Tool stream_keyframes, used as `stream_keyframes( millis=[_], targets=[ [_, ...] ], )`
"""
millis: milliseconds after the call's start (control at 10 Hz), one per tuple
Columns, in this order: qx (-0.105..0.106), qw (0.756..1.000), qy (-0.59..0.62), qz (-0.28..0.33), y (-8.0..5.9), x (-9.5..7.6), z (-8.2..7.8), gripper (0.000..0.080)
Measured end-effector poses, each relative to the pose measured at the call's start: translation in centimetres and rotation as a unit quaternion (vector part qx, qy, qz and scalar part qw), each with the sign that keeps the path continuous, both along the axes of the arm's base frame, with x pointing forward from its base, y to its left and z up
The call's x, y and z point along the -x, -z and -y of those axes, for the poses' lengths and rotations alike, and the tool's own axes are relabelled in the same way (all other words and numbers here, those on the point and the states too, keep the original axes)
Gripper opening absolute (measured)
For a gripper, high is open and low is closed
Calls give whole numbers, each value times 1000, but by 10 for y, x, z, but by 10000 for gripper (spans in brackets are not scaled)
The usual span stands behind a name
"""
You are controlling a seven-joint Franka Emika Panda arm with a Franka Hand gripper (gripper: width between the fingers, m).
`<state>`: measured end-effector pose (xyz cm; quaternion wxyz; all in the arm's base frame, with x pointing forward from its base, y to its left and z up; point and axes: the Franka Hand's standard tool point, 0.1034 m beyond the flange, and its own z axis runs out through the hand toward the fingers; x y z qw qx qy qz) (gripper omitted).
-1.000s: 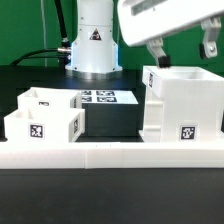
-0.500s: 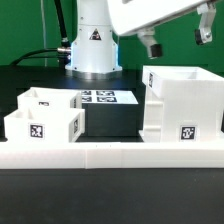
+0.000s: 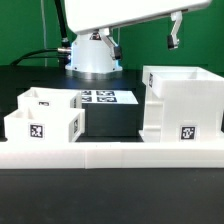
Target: Assemble drawer
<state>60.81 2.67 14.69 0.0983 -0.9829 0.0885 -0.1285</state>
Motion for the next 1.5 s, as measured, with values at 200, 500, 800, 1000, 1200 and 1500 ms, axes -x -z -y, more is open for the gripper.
stream_keyframes(
  millis=[200,500,800,1000,1200,1500],
  targets=[
    [7,1000,-21,-4,1,3,2,649],
    [58,992,-85,-75,10,26,26,649],
    [72,990,-100,-71,29,48,56,649],
    [69,990,-93,-74,27,46,51,649],
    [69,990,-92,-75,28,46,52,649],
    [57,992,9,-113,39,55,66,649]
  ],
)
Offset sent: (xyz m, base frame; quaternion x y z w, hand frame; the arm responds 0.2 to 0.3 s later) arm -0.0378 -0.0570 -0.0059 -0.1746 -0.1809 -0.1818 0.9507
